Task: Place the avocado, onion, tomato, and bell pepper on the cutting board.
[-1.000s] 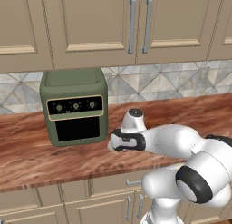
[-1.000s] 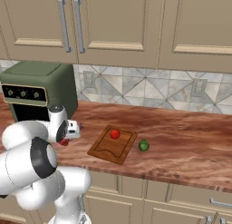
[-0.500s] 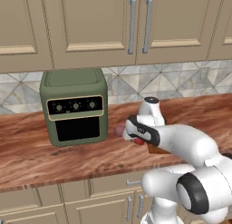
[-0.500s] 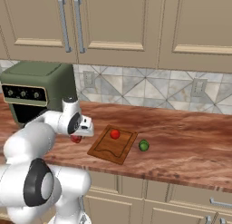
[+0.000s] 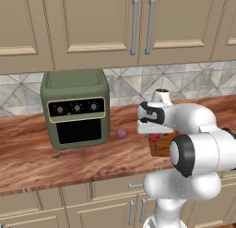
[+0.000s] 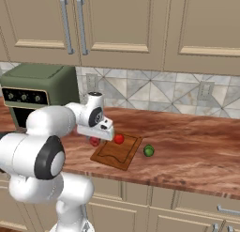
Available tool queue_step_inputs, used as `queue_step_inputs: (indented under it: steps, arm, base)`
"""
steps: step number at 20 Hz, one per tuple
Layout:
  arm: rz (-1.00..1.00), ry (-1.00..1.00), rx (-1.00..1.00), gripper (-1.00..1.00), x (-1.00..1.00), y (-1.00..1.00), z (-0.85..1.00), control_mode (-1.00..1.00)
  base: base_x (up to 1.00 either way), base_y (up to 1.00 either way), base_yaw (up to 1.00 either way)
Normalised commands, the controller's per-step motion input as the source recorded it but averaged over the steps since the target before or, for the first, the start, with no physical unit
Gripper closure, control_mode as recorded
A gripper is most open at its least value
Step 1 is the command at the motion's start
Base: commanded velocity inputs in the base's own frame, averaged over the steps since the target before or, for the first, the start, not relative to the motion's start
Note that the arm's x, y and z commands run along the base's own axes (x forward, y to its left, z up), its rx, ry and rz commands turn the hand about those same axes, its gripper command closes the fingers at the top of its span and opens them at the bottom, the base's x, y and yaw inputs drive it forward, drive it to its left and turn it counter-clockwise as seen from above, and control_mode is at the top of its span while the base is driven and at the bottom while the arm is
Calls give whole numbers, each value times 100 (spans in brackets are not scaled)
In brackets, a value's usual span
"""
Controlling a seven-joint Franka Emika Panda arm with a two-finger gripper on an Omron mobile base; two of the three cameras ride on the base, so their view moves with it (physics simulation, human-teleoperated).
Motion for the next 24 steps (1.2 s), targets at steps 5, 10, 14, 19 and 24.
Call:
queue_step_inputs:
  steps: [5,10,14,19,24]
  arm:
    - [-14,16,0,100,12,-44,-3,-100]
    - [-8,5,0,100,1,-19,-27,-100]
    - [-5,5,0,100,4,-25,-39,-100]
    - [-2,6,0,100,6,-12,-39,-100]
    - [0,6,0,100,5,0,-32,-100]
  base:
    - [0,0,0]
    - [0,0,0]
    - [0,0,0]
    - [0,0,0]
    - [0,0,0]
